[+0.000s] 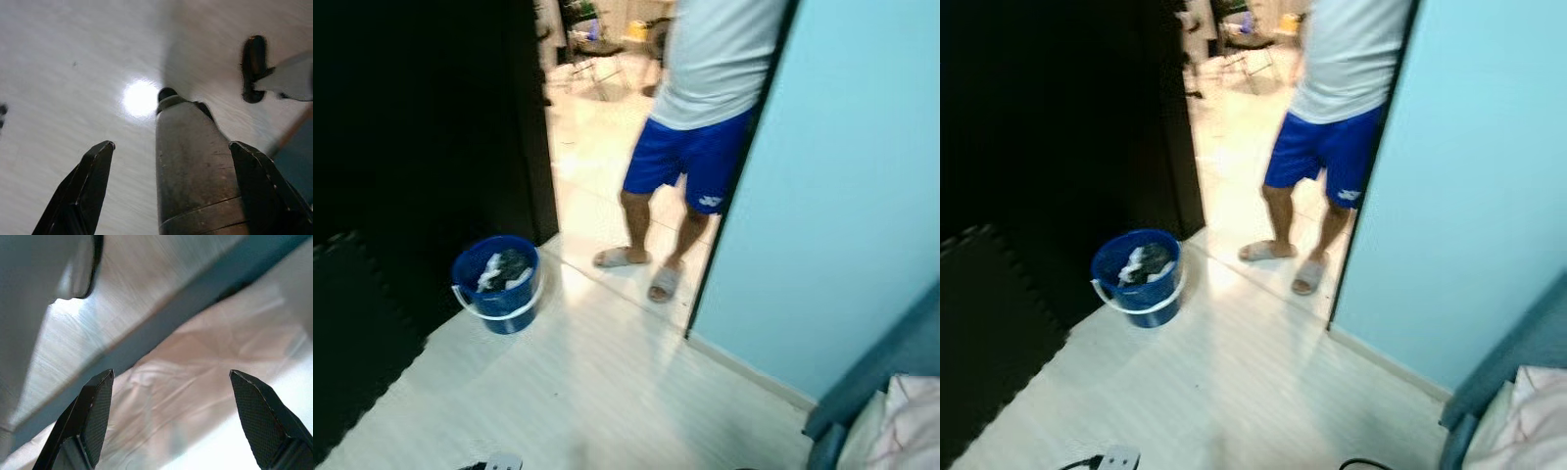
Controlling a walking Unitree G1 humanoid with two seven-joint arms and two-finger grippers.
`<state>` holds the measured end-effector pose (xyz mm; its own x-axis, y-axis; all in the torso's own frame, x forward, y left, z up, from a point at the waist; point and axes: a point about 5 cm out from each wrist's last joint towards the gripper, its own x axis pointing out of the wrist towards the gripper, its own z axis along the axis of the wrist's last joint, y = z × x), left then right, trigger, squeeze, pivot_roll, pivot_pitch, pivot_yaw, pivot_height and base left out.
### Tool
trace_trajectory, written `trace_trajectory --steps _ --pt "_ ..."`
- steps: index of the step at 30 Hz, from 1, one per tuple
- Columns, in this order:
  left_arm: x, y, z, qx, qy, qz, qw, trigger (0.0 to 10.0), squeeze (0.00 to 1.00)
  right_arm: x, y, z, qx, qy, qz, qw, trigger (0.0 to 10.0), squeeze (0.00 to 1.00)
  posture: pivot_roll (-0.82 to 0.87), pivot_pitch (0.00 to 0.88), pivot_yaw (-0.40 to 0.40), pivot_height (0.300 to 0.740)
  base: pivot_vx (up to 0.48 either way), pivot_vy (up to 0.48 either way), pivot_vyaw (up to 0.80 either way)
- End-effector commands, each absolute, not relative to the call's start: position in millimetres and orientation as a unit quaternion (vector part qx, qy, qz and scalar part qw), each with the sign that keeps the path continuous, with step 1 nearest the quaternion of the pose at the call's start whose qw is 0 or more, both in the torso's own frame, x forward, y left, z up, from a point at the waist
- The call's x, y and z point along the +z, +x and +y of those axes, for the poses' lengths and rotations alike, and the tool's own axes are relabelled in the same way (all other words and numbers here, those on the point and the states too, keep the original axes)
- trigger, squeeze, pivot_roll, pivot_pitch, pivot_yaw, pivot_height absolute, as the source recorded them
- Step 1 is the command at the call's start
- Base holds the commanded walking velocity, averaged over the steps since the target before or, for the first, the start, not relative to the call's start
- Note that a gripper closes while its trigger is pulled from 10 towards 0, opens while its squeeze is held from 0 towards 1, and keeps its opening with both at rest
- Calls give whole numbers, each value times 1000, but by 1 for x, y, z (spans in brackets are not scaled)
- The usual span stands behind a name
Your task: Clean up the room
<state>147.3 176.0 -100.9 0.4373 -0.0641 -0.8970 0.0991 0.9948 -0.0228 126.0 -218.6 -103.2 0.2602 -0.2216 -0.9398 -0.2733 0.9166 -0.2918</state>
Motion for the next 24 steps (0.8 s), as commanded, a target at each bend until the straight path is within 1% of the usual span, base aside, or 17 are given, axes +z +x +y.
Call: trace_trajectory --steps 1,9,24 --pt "-103 143 176 -50 17 536 843 10000 0 -104 121 -221 12 -202 611 765 10000 0 23 59 -8 740 0 0 -700" --pt "-102 142 181 -46 23 536 842 10000 0 -101 123 -233 4 -202 611 765 10000 0 26 61 -8 740 0 0 -695" --pt "-102 146 177 -54 38 530 845 10000 0 -101 125 -231 -8 -200 608 768 10000 0 24 55 -1 740 0 0 -696"
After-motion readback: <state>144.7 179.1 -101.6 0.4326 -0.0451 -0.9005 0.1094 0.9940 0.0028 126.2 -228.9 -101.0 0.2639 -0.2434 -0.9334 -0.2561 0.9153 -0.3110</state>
